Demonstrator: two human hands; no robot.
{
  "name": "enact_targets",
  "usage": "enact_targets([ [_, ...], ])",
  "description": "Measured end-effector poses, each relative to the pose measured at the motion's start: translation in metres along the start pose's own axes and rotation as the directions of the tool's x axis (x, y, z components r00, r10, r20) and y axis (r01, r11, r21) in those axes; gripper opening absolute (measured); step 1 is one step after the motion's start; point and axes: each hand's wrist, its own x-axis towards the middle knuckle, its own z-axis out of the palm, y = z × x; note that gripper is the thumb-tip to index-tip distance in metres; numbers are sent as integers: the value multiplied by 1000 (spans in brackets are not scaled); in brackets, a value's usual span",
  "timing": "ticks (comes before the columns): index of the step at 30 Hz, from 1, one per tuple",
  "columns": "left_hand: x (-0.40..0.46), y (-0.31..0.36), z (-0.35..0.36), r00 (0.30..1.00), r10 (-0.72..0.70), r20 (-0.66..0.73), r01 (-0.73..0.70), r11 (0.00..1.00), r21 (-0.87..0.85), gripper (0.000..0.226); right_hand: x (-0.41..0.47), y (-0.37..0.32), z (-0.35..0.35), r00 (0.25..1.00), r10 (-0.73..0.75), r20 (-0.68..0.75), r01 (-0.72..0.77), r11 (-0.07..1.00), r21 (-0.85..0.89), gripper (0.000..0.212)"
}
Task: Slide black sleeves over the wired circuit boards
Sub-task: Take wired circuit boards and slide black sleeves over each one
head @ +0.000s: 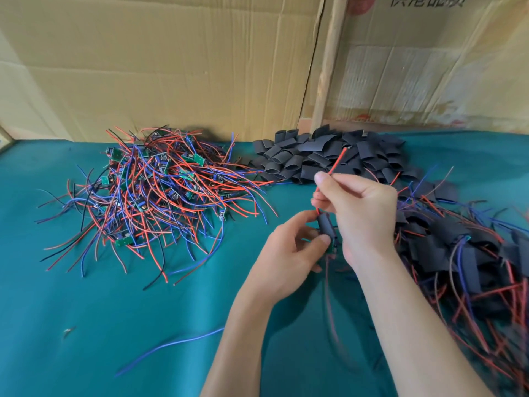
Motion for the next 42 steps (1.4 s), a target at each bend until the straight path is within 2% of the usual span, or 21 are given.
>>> enact_targets([
  [5, -1, 4, -5, 996, -45, -83, 33, 990, -138, 24, -7, -2, 6, 985, 11, 174, 6, 996, -94, 9],
  [8, 0, 4, -9, 984, -75, -161, 29, 962, -273, 26, -5, -5, 3, 960, 4, 279, 30, 992, -119, 20],
  [11, 1, 8, -17, 960, -83, -266, -55, 879, -474, 21, -2, -7, -2, 950, 29, 311, 73, 947, -312, 23],
  [14, 0, 11, -26, 934, -97, -344, -142, 784, -604, 17, -4, -8, -4, 851, 284, 443, -84, 904, -418, 22],
  [16, -1, 12, -28, 925, -105, -364, -164, 756, -634, 20, -9, -9, -2, 752, 401, 523, -247, 907, -340, 18],
  [18, -2, 13, -28, 924, -89, -372, -179, 759, -626, 23, -11, -10, -1, 698, 428, 574, -340, 904, -260, 19],
  [19, -3, 13, -29, 924, -80, -374, -185, 763, -620, 24, -11, -9, -2, 701, 420, 577, -336, 908, -252, 19],
  [24, -4, 14, -29, 918, -103, -382, -133, 829, -543, 31, -10, -3, -1, 821, 344, 456, -189, 917, -352, 22],
  [27, -5, 15, -30, 926, -120, -359, -108, 826, -554, 28, -9, -4, -1, 861, 286, 420, -90, 900, -427, 20],
  [32, -6, 14, -31, 938, -129, -321, -84, 816, -572, 28, -8, -7, -2, 869, 266, 416, -44, 881, -471, 23],
  [36, -6, 14, -31, 947, -125, -297, -86, 791, -606, 33, -8, -9, -1, 836, 332, 437, -100, 875, -473, 20],
  [42, -5, 13, -30, 951, -159, -266, -56, 756, -653, 24, -7, -7, 0, 890, 262, 373, -41, 861, -507, 11],
])
